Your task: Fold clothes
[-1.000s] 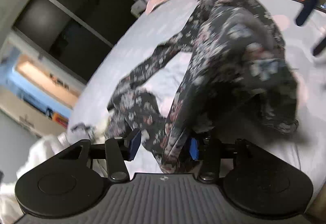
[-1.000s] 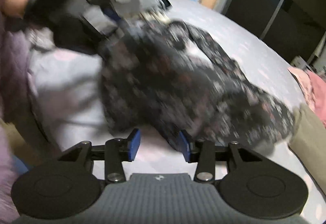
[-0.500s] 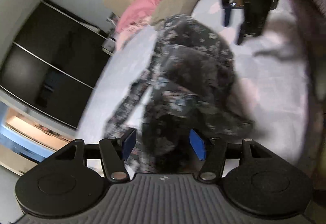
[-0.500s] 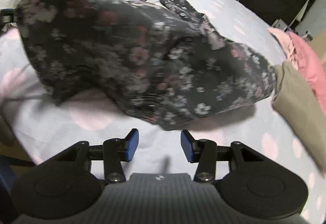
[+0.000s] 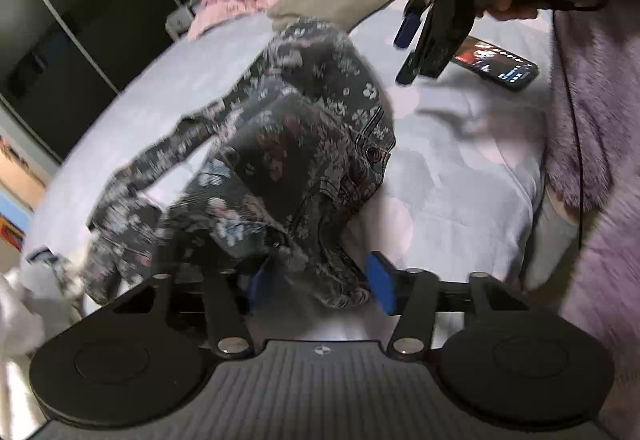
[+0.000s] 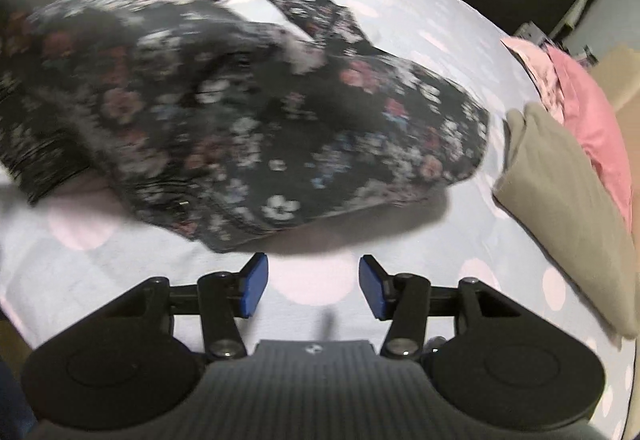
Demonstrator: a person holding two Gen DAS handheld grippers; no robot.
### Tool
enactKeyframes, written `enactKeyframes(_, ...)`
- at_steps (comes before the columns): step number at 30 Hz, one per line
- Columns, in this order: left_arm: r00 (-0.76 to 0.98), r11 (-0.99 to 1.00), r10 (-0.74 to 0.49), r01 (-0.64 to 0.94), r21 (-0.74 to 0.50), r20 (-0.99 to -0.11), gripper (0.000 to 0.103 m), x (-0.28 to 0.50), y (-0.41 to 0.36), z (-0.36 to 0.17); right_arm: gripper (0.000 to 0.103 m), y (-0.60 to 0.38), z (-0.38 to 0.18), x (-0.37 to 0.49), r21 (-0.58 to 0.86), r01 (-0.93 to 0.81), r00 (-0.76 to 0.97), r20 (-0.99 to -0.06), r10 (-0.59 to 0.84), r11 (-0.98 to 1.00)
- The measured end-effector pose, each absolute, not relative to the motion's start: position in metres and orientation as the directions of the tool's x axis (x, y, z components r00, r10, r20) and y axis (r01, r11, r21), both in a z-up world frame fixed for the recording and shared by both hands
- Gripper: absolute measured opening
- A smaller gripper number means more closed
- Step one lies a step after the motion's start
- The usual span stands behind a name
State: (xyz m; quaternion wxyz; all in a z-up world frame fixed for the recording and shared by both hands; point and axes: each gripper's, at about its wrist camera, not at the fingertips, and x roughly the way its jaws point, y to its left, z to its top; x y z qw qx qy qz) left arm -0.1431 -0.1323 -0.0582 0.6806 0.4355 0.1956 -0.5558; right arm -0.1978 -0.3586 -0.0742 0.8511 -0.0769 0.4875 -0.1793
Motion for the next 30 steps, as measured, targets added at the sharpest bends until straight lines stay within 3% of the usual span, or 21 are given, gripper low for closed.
enactKeyframes(3, 0.309, 0.032, -0.566, 0.935, 0.354, -0.765, 0.018, -0.134, -0.147, -0.064, 0.054, -0.377, -0.075, -0.199, -0.303, 0.276, 0.446, -0.801, -0.4, 0.912)
enactKeyframes(6, 0.332, 0.112, -0.564, 0.938, 0.328, -0.756, 0.005, -0.103, -0.153, -0.056, 0.054, -0.4, -0.075, -0.201, -0.31, 0.324, 0.424, -0.797, -0.43, 0.894)
enactKeyframes(12, 0.379, 0.271, -0.554, 0.924, 0.27, -0.741, 0.003, -0.04, -0.166, -0.039, 0.054, -0.442, -0.079, -0.198, -0.292, 0.39, 0.428, -0.782, -0.453, 0.873)
enactKeyframes(20, 0.458, 0.492, -0.477, 0.846, 0.203, -0.751, 0.003, 0.052, -0.168, -0.042, 0.054, -0.462, -0.087, -0.165, -0.14, 0.401, 0.499, -0.795, -0.344, 0.905)
enactKeyframes(30, 0.486, 0.557, -0.413, 0.804, 0.208, -0.77, 0.004, 0.088, -0.179, -0.067, 0.054, -0.48, -0.095, -0.125, 0.059, 0.411, 0.574, -0.792, -0.208, 0.91)
